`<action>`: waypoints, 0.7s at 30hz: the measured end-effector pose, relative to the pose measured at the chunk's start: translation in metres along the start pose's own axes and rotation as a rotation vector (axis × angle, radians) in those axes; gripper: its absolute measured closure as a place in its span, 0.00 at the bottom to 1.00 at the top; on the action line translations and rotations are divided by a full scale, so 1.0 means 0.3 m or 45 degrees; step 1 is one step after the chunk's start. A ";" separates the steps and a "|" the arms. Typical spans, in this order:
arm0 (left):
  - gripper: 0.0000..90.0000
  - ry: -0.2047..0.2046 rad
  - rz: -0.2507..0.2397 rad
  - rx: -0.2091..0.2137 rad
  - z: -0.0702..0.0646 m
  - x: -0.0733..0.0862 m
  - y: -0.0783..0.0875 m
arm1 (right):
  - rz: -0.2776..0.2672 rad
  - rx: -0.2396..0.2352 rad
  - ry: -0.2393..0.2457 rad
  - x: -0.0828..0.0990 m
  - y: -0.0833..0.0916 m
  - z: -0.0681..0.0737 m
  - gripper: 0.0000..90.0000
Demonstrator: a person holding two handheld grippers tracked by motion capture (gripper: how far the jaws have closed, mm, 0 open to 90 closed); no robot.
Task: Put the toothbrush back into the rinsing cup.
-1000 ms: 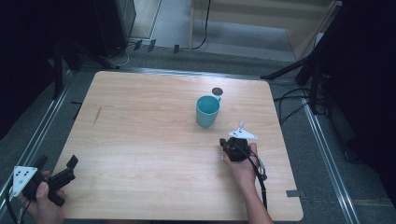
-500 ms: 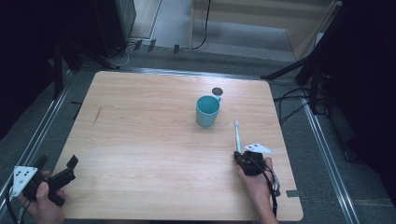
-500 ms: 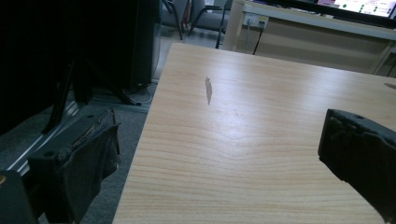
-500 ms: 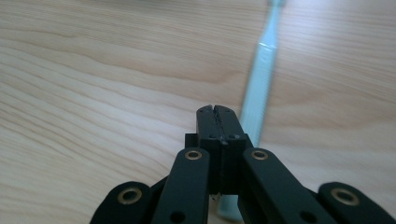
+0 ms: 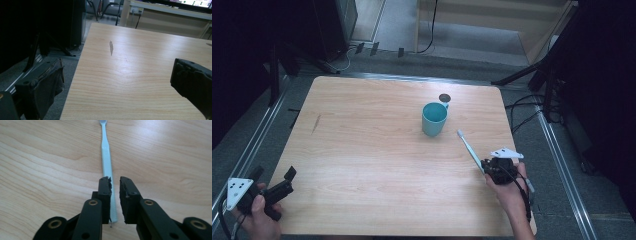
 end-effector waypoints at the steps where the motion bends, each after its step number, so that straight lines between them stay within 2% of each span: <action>1: 0.00 0.000 0.001 0.001 0.000 0.000 0.000 | 0.037 -0.011 0.017 -0.018 -0.002 -0.001 0.83; 3: 0.00 0.001 0.001 0.005 0.001 0.000 0.000 | 0.149 -0.006 0.071 -0.070 -0.017 -0.002 0.80; 5: 0.00 0.004 0.001 0.008 0.001 0.000 0.000 | 0.232 -0.021 0.101 -0.107 -0.035 -0.001 0.78; 6: 0.00 0.008 0.000 0.010 0.001 0.000 -0.001 | 0.296 -0.018 0.109 -0.131 -0.049 0.002 0.78; 10: 0.00 0.014 0.001 0.017 0.004 -0.001 -0.001 | 0.460 0.009 0.163 -0.189 -0.098 0.010 0.78; 13: 0.00 0.013 0.001 0.022 0.003 0.000 -0.001 | 0.533 -0.004 0.148 -0.214 -0.141 0.013 0.78; 16: 0.00 0.018 0.001 0.025 0.004 -0.001 -0.001 | 0.576 -0.001 0.130 -0.230 -0.174 0.011 0.78; 21: 0.00 0.018 0.001 0.029 0.004 -0.001 -0.002 | 0.610 -0.023 0.108 -0.252 -0.215 0.016 0.78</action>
Point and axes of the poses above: each handheld gripper's, and its own axes: y roughly backward along the jaws, x roughly out of its underside, z roughly to its left, the point moved 3 cm from there along -y, roughly forward along the jaws, and after that the axes turned 4 degrees about -x, right-handed, at the moved point
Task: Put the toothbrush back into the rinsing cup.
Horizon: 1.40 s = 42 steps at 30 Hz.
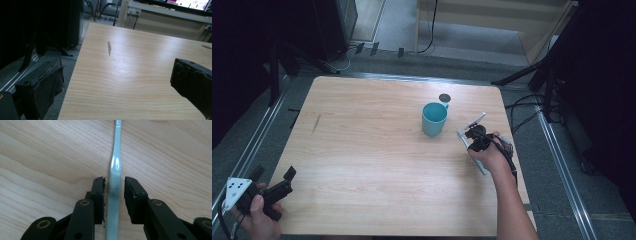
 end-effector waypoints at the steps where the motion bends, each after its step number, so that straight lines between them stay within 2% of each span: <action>1: 0.00 -0.001 0.000 0.001 0.000 0.000 0.000 | 0.010 -0.005 -0.006 -0.005 -0.005 0.003 0.79; 7: 0.00 0.001 -0.001 0.004 0.000 0.000 0.000 | 0.040 -0.005 -0.030 -0.018 -0.030 0.003 0.81; 9: 0.00 0.000 -0.001 0.005 0.000 0.000 0.000 | 0.047 -0.012 -0.054 -0.015 -0.030 -0.002 0.86; 11: 0.00 0.000 -0.001 0.005 -0.001 0.000 0.000 | 0.053 -0.020 -0.058 -0.011 -0.028 -0.004 0.88; 13: 0.00 0.000 0.000 0.004 0.000 0.000 0.000 | 0.054 -0.007 -0.030 -0.006 -0.027 -0.006 0.88; 15: 0.00 -0.001 -0.001 0.006 0.000 0.000 0.000 | -0.017 0.010 -0.070 0.002 -0.023 -0.021 0.88; 21: 0.00 -0.001 0.001 0.007 -0.002 0.000 0.000 | -0.220 -0.013 -0.176 0.033 0.000 -0.050 0.88; 28: 0.00 -0.004 0.001 0.005 -0.002 0.000 0.000 | -0.558 -0.040 -0.299 0.036 0.092 -0.065 0.88; 31: 0.00 -0.005 0.000 0.005 -0.003 0.000 0.000 | -0.727 -0.073 -0.349 0.029 0.140 -0.058 0.88; 33: 0.00 -0.003 0.000 0.005 -0.002 0.000 0.000 | -0.801 -0.079 -0.381 0.024 0.162 -0.053 0.88; 34: 0.00 -0.002 0.001 0.005 -0.002 0.000 0.000 | -0.862 -0.100 -0.403 0.021 0.178 -0.049 0.88; 37: 0.00 0.002 -0.002 0.007 -0.001 0.000 0.000 | -0.967 -0.128 -0.427 0.011 0.209 -0.037 0.88; 39: 0.00 0.002 -0.002 0.007 0.000 0.000 -0.001 | -1.029 -0.145 -0.415 0.002 0.227 -0.024 0.88; 42: 0.00 0.003 -0.003 0.007 0.000 0.000 -0.001 | -1.092 -0.095 -0.404 -0.014 0.246 0.000 0.88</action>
Point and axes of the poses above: each handheld gripper's, and its own axes: y roughly backward along the jaws, x roughly out of its underside, z roughly to its left, the point moved 3 cm from there along -y, roughly forward along the jaws, and after that the axes turned 4 degrees about -x, right-handed, at the moved point
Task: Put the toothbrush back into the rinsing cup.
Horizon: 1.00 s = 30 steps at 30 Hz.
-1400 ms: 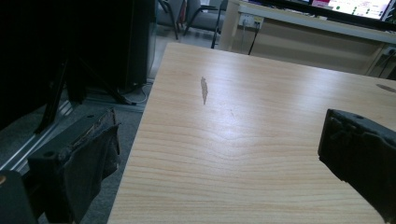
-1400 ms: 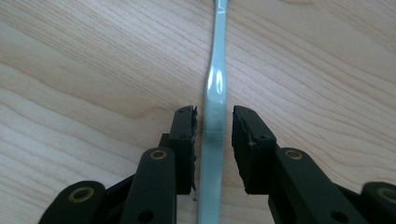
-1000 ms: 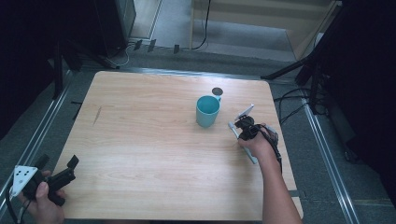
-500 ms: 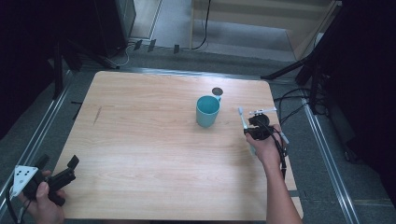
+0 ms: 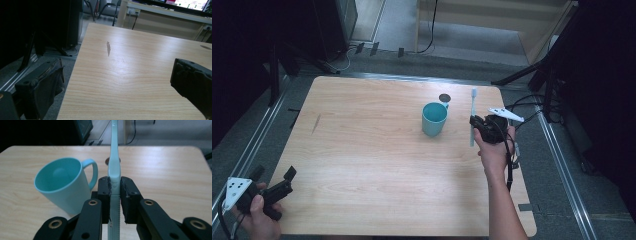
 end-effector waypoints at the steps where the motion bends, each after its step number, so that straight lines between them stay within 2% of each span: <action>1: 0.00 0.001 0.000 0.000 0.000 0.000 0.000 | -0.014 0.003 0.004 -0.003 0.001 0.006 0.88; 4: 0.00 -0.001 0.000 0.002 0.000 0.000 0.000 | -0.084 0.002 -0.012 -0.019 0.001 0.028 0.88; 7: 0.00 -0.003 0.001 -0.001 -0.002 0.000 0.000 | -0.162 -0.024 -0.027 -0.035 0.000 0.047 0.88; 10: 0.00 -0.001 0.000 0.002 -0.001 0.000 0.000 | -0.241 -0.011 0.037 -0.052 0.003 0.077 0.88; 14: 0.00 -0.001 0.000 0.002 0.000 0.000 0.000 | -0.330 -0.008 0.045 -0.079 0.004 0.103 0.88; 16: 0.00 0.001 -0.002 0.001 0.000 0.000 0.000 | -0.378 -0.053 0.053 -0.100 0.001 0.125 0.88; 20: 0.00 0.007 -0.002 0.004 0.001 0.000 0.000 | -0.417 -0.068 0.097 -0.122 -0.017 0.163 0.88; 23: 0.00 0.007 -0.002 0.003 0.002 0.000 0.000 | -0.475 -0.122 0.124 -0.133 -0.039 0.196 0.88; 27: 0.00 0.010 -0.005 0.006 0.003 0.000 0.000 | -0.501 -0.230 0.137 -0.133 -0.080 0.233 0.88; 30: 0.00 0.015 -0.009 0.007 0.004 -0.001 0.000 | -0.504 -0.245 0.155 -0.123 -0.108 0.246 0.88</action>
Point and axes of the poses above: each handheld gripper's, and its own axes: y roughly backward along the jaws, x roughly out of its underside, z roughly to its left, the point moved 3 cm from there along -y, roughly forward along the jaws, and after that the axes turned 4 degrees about -x, right-handed, at the moved point
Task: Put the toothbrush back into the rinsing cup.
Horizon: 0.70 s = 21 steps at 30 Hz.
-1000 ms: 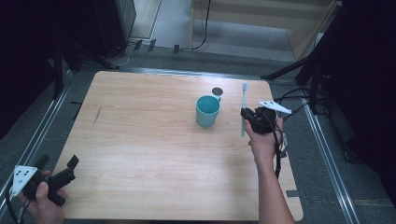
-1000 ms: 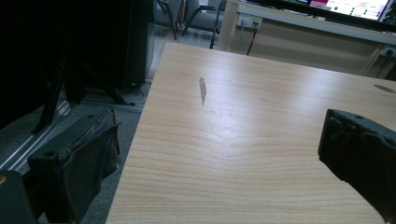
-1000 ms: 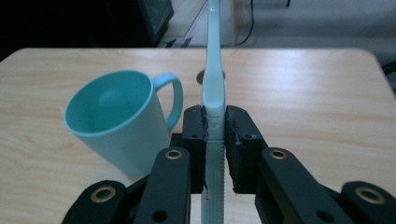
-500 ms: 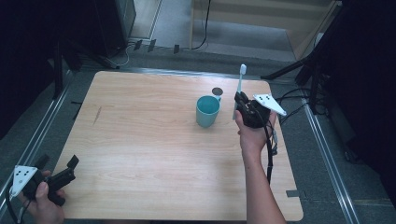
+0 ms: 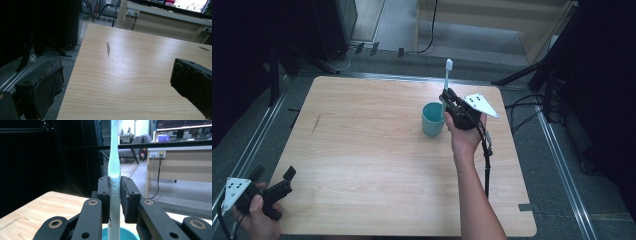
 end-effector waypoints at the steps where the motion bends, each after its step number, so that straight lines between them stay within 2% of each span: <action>1: 0.00 0.001 0.000 0.000 0.000 0.000 0.000 | 0.003 -0.002 -0.005 0.008 -0.007 0.001 0.88; 8: 0.00 0.004 -0.002 -0.002 0.001 0.000 0.000 | 0.008 0.012 -0.069 0.042 -0.045 -0.016 0.88; 18: 0.00 0.000 -0.004 -0.001 0.000 0.000 0.001 | 0.092 0.034 -0.041 0.116 -0.072 -0.028 0.88; 21: 0.00 -0.001 -0.003 -0.001 0.000 0.000 0.001 | 0.109 0.042 -0.054 0.142 -0.073 -0.029 0.88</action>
Point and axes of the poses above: each handheld gripper's, and its own axes: y roughly backward along the jaws, x roughly out of its underside, z roughly to its left, the point moved 3 cm from there along -y, roughly forward along the jaws, and after that the axes turned 4 degrees about -x, right-handed, at the moved point
